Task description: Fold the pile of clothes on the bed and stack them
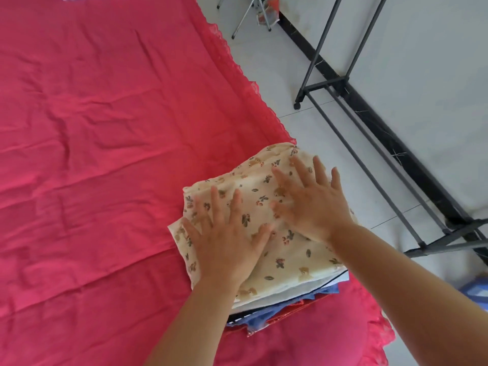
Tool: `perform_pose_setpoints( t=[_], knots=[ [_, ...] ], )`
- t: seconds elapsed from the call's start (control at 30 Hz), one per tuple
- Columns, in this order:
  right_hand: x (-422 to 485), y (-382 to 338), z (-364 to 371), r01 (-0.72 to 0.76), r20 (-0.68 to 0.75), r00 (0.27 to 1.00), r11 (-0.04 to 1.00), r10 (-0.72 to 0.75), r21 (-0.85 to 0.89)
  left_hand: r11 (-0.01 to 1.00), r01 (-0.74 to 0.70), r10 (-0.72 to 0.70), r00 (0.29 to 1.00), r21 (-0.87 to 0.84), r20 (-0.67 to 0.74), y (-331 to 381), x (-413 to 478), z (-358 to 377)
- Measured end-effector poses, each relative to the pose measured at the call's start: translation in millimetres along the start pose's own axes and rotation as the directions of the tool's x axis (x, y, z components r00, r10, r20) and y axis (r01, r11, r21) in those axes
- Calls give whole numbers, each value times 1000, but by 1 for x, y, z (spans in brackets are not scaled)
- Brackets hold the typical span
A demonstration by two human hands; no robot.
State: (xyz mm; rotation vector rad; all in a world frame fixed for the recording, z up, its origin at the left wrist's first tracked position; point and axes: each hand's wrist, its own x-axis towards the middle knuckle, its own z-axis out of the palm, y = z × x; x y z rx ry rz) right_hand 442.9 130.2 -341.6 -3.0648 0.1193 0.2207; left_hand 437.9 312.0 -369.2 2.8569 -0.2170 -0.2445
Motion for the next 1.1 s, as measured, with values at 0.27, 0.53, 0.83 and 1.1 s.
perform_pose_setpoints(
  t=[0.27,0.53,0.83,1.1],
  knots=[
    [10,9,40,-107,190,977,991,91,75,990,124,-108,972,-65,209,-16,10,32],
    [-33,-12,-9,-42,-61,997,999,43,28,998,25,-21,998,-59,60,-19,-39,-5],
    [-62,-6,52,-117,99,988,993,115,12,998,14,-29,965,59,259,-18,-61,38],
    [-81,-36,-10,-81,223,972,997,76,11,993,-97,76,955,63,286,-31,-96,-33]
  ],
)
